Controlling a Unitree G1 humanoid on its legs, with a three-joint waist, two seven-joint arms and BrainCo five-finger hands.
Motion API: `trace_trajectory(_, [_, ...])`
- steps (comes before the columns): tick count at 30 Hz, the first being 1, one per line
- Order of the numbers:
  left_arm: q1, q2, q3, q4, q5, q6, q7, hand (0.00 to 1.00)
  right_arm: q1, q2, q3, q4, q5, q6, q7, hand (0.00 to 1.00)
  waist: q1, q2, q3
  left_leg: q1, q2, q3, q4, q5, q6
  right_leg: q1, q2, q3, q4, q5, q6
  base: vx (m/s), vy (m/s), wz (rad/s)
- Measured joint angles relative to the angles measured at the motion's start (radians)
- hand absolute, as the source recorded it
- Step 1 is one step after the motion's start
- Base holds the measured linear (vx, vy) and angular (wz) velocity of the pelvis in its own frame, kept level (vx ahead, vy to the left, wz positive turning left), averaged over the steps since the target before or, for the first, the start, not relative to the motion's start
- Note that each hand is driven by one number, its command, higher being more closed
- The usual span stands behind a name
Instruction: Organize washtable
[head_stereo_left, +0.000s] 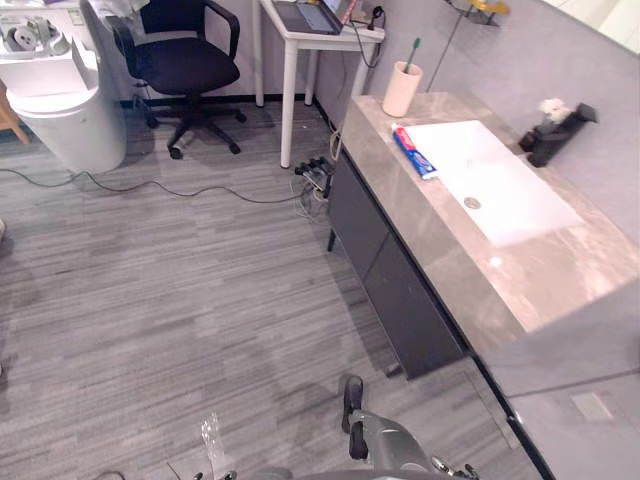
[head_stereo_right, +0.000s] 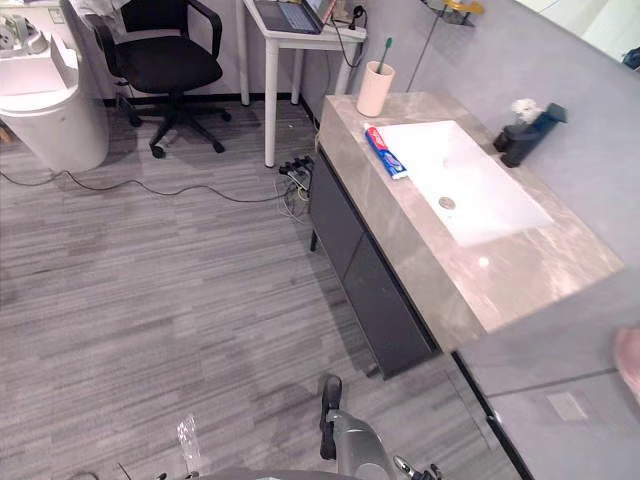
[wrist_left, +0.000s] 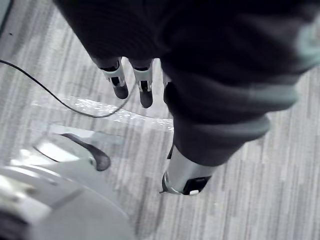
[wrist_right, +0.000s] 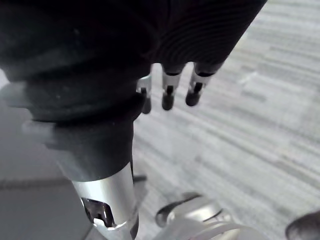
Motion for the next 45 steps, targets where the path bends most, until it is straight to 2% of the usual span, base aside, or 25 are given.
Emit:
trace_trajectory(3, [0.011, 0.003, 0.039, -0.007, 0.044, 0.005, -0.001, 0.00, 0.009, 0.000, -0.031, -0.030, -0.023, 0.003, 0.003, 0.00, -0.031, 0.033, -0.022, 0.069, 0.033, -0.053, 0.025, -0.116, -0.008, -0.082, 0.033, -0.010, 0.140, 0.017, -0.070, 0.72, -0.085, 0.64])
trace_trajectory(4, [0.014, -0.003, 0.079, 0.000, 0.044, 0.010, 0.003, 0.00, 0.024, -0.003, -0.040, -0.026, -0.050, 0.005, 0.005, 0.00, -0.041, 0.061, -0.048, 0.041, 0.062, -0.030, 0.121, -0.145, -0.071, -0.102, 0.046, -0.018, 0.214, 0.085, -0.143, 1.07, -0.123, 0.33])
trace_trajectory(5, [0.005, -0.016, 0.108, 0.002, 0.042, 0.024, 0.000, 0.00, 0.007, -0.021, -0.077, -0.025, -0.061, 0.019, 0.008, 0.00, -0.030, 0.093, -0.066, -0.023, 0.098, 0.028, 0.275, -0.115, -0.165, -0.108, 0.065, -0.030, 0.286, 0.023, -0.182, 1.08, -0.115, 0.23])
trace_trajectory(6, [-0.021, -0.028, 0.112, -0.006, 0.042, 0.033, 0.000, 0.00, -0.002, -0.025, -0.090, -0.031, -0.065, 0.018, 0.008, 0.00, -0.035, 0.095, -0.049, -0.058, 0.079, 0.053, 0.389, -0.005, -0.202, -0.138, 0.025, -0.027, 0.413, -0.025, -0.228, 0.90, -0.109, 0.11])
trace_trajectory(7, [-0.038, -0.039, 0.114, -0.007, 0.042, 0.033, 0.001, 0.00, -0.004, -0.021, -0.098, -0.040, -0.068, 0.015, 0.010, 0.00, -0.050, 0.073, -0.041, -0.076, 0.059, 0.072, 0.464, 0.092, -0.208, -0.184, 0.015, -0.039, 0.540, -0.065, -0.229, 0.61, -0.208, -0.30])
trace_trajectory(8, [-0.007, -0.052, 0.092, -0.010, 0.044, 0.034, -0.002, 0.00, -0.003, -0.030, -0.097, -0.050, -0.063, 0.022, 0.003, 0.00, -0.023, 0.128, -0.065, -0.121, 0.108, 0.123, 0.633, 0.200, -0.226, -0.130, 0.111, -0.063, 0.354, -0.044, -0.186, 0.56, -0.274, -0.61])
trace_trajectory(9, [-0.008, -0.052, 0.072, -0.029, 0.054, 0.032, -0.008, 0.00, -0.009, -0.024, -0.112, -0.051, -0.041, 0.028, -0.009, 0.00, -0.024, 0.144, -0.059, -0.163, 0.173, 0.241, 0.824, 0.110, -0.156, -0.024, 0.159, -0.048, 0.189, 0.023, -0.253, 0.47, -0.262, -0.99])
trace_trajectory(10, [-0.014, -0.057, 0.067, -0.041, 0.056, 0.031, -0.008, 0.00, -0.024, -0.044, -0.112, -0.023, -0.037, 0.050, -0.004, 0.00, -0.026, 0.169, -0.059, -0.199, 0.216, 0.263, 0.893, 0.063, -0.118, 0.006, 0.181, -0.021, 0.175, 0.025, -0.260, 0.47, -0.074, -0.72])
trace_trajectory(12, [-0.040, -0.038, 0.063, -0.084, 0.050, 0.018, -0.015, 0.00, -0.060, -0.040, -0.105, 0.046, -0.022, 0.080, -0.028, 0.00, -0.026, 0.119, -0.026, -0.319, 0.276, 0.363, 0.936, -0.058, -0.074, 0.160, 0.170, 0.071, 0.090, 0.017, -0.255, 0.59, 0.038, -0.65])
trace_trajectory(15, [-0.036, -0.021, 0.046, -0.093, 0.018, 0.010, -0.012, 0.00, -0.055, -0.011, -0.095, 0.042, -0.031, 0.053, -0.036, 0.00, -0.017, 0.040, -0.014, -0.422, 0.280, 0.300, 0.698, -0.078, -0.118, 0.287, 0.112, 0.205, 0.067, -0.012, -0.207, 0.59, 0.164, -0.88])
trace_trajectory(18, [-0.035, -0.028, 0.049, -0.092, -0.045, 0.002, 0.000, 0.00, -0.071, -0.006, -0.092, 0.039, -0.035, 0.031, -0.036, 0.00, 0.009, 0.024, -0.020, -0.477, 0.286, 0.134, 0.354, -0.012, -0.218, 0.313, 0.087, 0.360, 0.058, -0.075, -0.126, 0.32, 0.334, -1.58])
trace_trajectory(20, [-0.018, -0.045, 0.091, -0.094, -0.083, -0.005, 0.009, 0.00, -0.072, -0.025, -0.065, 0.034, -0.050, 0.014, -0.038, 0.00, 0.016, 0.054, -0.037, -0.463, 0.321, 0.052, 0.163, 0.033, -0.212, 0.281, 0.086, 0.410, 0.073, -0.111, -0.087, 0.18, 0.533, -2.09])
trace_trajectory(22, [0.010, -0.067, 0.152, -0.090, -0.153, -0.014, 0.037, 0.00, -0.065, -0.037, -0.058, 0.041, -0.073, 0.015, -0.050, 0.00, 0.015, 0.070, -0.049, -0.377, 0.353, 0.177, 0.118, 0.236, -0.270, 0.258, 0.006, 0.321, 0.091, -0.146, -0.048, 0.13, 0.593, -2.35])
trace_trajectory(24, [0.042, -0.017, 0.180, -0.089, -0.189, -0.015, 0.048, 0.00, -0.041, -0.007, -0.055, 0.065, -0.071, 0.019, -0.060, 0.00, 0.019, 0.001, -0.077, -0.273, 0.345, 0.343, 0.132, 0.186, -0.282, 0.256, -0.056, 0.276, 0.059, -0.099, -0.032, 0.14, 0.528, -2.29])
trace_trajectory(26, [0.049, 0.029, 0.189, -0.082, -0.208, -0.014, 0.046, 0.00, -0.020, 0.006, -0.055, 0.059, -0.052, 0.016, -0.064, 0.00, 0.015, -0.027, -0.101, -0.172, 0.339, 0.509, 0.124, 0.156, -0.292, 0.263, -0.058, 0.308, -0.005, 0.010, 0.028, 0.04, 0.255, -2.23])
trace_trajectory(29, [-0.002, 0.046, 0.111, -0.056, -0.140, -0.013, 0.023, 0.00, -0.007, 0.014, -0.070, 0.013, 0.002, 0.008, -0.064, 0.00, -0.030, -0.011, -0.103, -0.131, 0.319, 0.620, 0.123, 0.144, -0.284, 0.220, -0.046, 0.366, -0.039, 0.089, 0.012, 0.03, 0.147, -1.42])
trace_trajectory(32, [-0.041, 0.010, 0.047, -0.025, -0.027, -0.006, -0.003, 0.00, 0.020, 0.022, -0.071, -0.027, 0.102, -0.007, -0.057, 0.00, -0.035, 0.058, -0.068, -0.017, 0.308, 0.649, 0.091, 0.138, -0.271, 0.186, 0.010, 0.283, 0.034, 0.149, -0.053, 0.00, 0.041, -1.56])
trace_trajectory(34, [-0.048, -0.022, 0.033, -0.026, -0.003, -0.011, -0.003, 0.00, 0.060, 0.012, -0.066, -0.027, 0.131, -0.009, -0.056, 0.00, -0.038, 0.080, -0.067, 0.010, 0.291, 0.565, 0.105, 0.104, -0.206, 0.186, 0.014, 0.223, 0.067, 0.148, -0.054, -0.01, -0.025, -0.87])
trace_trajectory(36, [-0.045, -0.034, 0.035, -0.019, 0.001, -0.005, -0.003, 0.00, 0.084, 0.013, -0.002, -0.025, 0.108, -0.008, -0.051, 0.00, -0.017, 0.032, -0.072, 0.001, 0.214, 0.473, 0.126, 0.033, -0.032, 0.189, -0.004, 0.207, -0.008, 0.172, -0.040, -0.11, -0.040, -1.29])
trace_trajectory(37, [-0.039, -0.056, 0.039, 0.007, 0.000, -0.007, -0.003, 0.00, 0.066, -0.017, -0.001, -0.028, 0.077, -0.007, -0.045, 0.00, 0.004, 0.074, -0.091, -0.004, 0.226, 0.465, 0.071, -0.032, -0.065, 0.156, 0.007, 0.152, -0.023, 0.123, -0.065, -0.19, -0.045, -1.46])
trace_trajectory(38, [-0.049, -0.062, 0.039, 0.018, 0.000, -0.003, -0.002, 0.00, 0.051, -0.029, -0.005, -0.026, 0.072, -0.001, -0.045, 0.00, 0.003, 0.085, -0.078, -0.007, 0.243, 0.496, 0.078, -0.008, -0.189, 0.076, -0.005, 0.098, 0.170, 0.025, -0.120, -0.17, -0.031, -0.98])
trace_trajectory(39, [-0.047, -0.062, 0.031, 0.009, -0.021, -0.001, -0.003, 0.00, 0.065, -0.031, -0.010, -0.027, 0.036, 0.002, -0.051, 0.00, 0.000, 0.065, -0.072, 0.003, 0.205, 0.500, 0.090, -0.001, -0.189, 0.000, -0.060, 0.054, 0.534, -0.089, -0.121, -0.03, 0.000, -0.41])
trace_trajectory(41, [-0.029, -0.049, 0.013, 0.008, -0.027, -0.002, -0.005, 0.00, 0.091, -0.041, -0.009, -0.024, -0.016, 0.006, -0.051, 0.00, 0.016, 0.051, -0.086, 0.038, 0.176, 0.499, 0.086, 0.012, -0.201, 0.069, -0.049, 0.047, 0.447, -0.136, -0.104, 0.06, -0.018, -0.84])
trace_trajectory(43, [-0.027, -0.048, -0.014, 0.044, -0.029, -0.001, -0.027, 0.00, 0.075, -0.045, 0.010, -0.018, -0.084, 0.001, -0.033, 0.00, 0.022, 0.076, -0.092, 0.000, 0.162, 0.435, 0.105, 0.057, -0.103, 0.168, -0.001, 0.118, 0.146, -0.028, -0.058, 0.00, -0.045, -1.16])
trace_trajectory(45, [-0.036, -0.045, -0.048, 0.043, -0.026, -0.008, -0.030, 0.00, 0.080, -0.047, 0.009, 0.002, -0.106, 0.009, -0.032, 0.00, 0.026, 0.077, -0.087, -0.012, 0.132, 0.382, 0.069, 0.052, -0.104, 0.197, 0.000, 0.133, 0.071, 0.017, -0.059, -0.06, 0.031, -0.38])
